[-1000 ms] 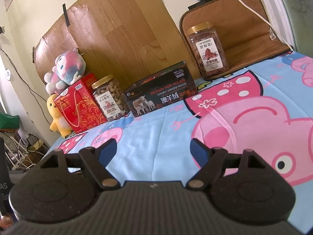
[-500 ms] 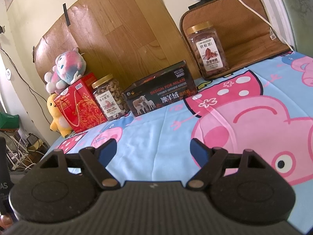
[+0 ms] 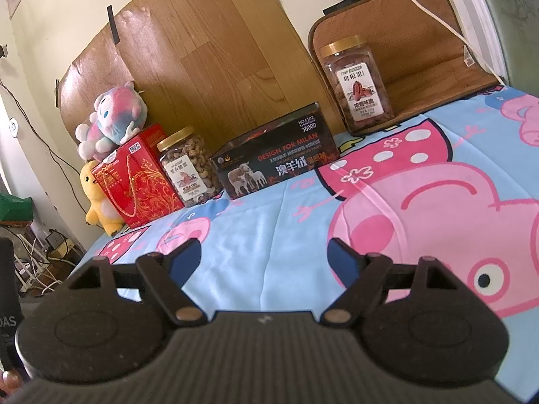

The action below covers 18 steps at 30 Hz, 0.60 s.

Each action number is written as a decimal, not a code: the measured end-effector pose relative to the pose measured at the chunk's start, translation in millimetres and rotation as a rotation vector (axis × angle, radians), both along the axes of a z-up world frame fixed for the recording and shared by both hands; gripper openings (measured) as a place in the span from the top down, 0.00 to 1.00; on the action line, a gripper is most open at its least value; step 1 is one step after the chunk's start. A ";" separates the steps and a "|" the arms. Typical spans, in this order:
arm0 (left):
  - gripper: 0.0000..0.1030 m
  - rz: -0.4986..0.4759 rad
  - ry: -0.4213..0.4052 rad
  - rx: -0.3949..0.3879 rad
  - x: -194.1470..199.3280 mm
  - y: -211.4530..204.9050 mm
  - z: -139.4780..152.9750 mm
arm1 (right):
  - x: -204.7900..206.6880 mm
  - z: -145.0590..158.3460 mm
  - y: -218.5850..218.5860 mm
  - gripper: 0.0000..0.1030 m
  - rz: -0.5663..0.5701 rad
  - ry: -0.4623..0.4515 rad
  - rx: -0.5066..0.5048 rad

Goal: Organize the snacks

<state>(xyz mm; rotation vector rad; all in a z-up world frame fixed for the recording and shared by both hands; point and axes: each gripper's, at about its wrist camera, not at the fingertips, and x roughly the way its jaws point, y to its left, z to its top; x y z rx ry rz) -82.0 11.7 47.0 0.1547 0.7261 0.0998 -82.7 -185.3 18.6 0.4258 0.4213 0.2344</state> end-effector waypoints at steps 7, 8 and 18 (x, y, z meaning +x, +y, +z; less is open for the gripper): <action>0.00 0.000 0.006 -0.005 0.3 0.8 -1.3 | 0.2 0.0 0.0 0.18 0.000 0.000 0.000; 0.00 0.000 0.008 -0.007 0.5 1.0 -1.6 | 0.1 0.0 0.1 0.18 0.000 -0.001 0.000; 0.00 -0.004 0.017 -0.018 0.6 0.7 -1.8 | 1.2 -1.6 0.3 0.18 0.006 0.004 -0.001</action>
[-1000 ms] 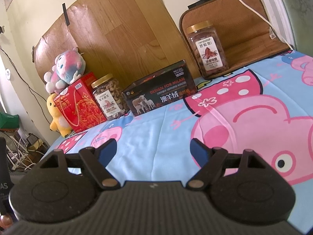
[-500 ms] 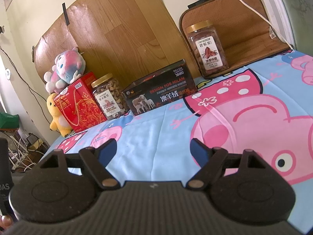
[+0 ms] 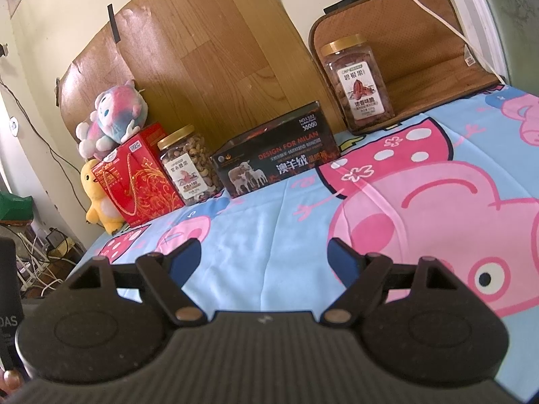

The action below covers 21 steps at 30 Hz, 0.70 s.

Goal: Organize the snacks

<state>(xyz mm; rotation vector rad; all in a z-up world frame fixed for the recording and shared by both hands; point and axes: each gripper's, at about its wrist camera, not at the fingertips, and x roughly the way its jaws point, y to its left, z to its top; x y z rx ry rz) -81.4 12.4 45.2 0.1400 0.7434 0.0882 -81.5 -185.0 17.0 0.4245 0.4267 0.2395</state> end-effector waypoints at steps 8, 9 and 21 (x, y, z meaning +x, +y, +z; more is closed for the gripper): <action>0.00 -0.006 0.013 -0.013 0.3 -0.5 -0.7 | 0.7 -0.9 0.6 0.18 0.009 0.007 -0.002; 0.00 -0.006 0.014 -0.015 0.2 -0.5 -0.7 | 0.9 -0.9 0.5 0.18 0.009 0.007 -0.001; 0.00 -0.010 0.022 -0.028 0.8 0.0 -0.6 | 1.2 -0.7 0.1 0.18 0.009 0.005 -0.001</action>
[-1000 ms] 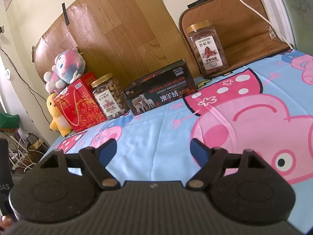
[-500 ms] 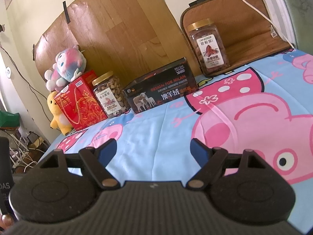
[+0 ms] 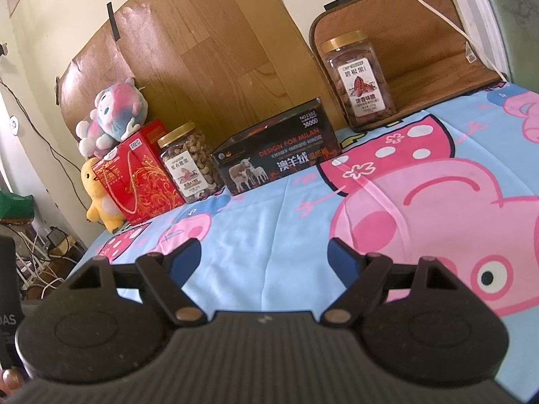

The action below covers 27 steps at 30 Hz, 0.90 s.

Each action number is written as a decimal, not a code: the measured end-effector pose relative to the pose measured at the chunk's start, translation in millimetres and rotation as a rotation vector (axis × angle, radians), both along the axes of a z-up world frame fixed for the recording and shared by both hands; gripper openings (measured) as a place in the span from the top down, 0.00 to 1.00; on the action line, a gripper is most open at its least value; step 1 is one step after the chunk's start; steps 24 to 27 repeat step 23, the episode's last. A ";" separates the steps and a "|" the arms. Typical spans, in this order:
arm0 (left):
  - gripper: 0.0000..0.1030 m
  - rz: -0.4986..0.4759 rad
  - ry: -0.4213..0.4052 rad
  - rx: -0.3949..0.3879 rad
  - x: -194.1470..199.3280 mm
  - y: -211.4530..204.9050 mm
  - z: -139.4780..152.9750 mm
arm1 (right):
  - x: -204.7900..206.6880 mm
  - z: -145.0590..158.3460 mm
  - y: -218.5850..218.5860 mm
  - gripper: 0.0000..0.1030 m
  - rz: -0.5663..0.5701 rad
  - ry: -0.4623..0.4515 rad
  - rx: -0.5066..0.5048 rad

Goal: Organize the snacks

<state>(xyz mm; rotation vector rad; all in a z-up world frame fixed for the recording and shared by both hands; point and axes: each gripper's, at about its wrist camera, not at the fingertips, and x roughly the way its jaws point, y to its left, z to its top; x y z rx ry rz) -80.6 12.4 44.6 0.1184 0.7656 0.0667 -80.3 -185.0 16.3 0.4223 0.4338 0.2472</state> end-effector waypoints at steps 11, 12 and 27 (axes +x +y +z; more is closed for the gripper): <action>0.00 0.003 -0.007 -0.019 -0.3 2.1 2.3 | 0.1 0.3 1.1 0.18 -0.001 -0.001 -0.003; 0.00 0.004 -0.007 -0.020 -0.2 2.2 2.4 | 0.3 0.3 0.8 0.18 -0.002 -0.001 -0.002; 0.00 -0.029 -0.038 -0.045 -2.7 1.3 7.0 | 0.0 0.7 1.4 0.18 -0.001 -0.007 -0.009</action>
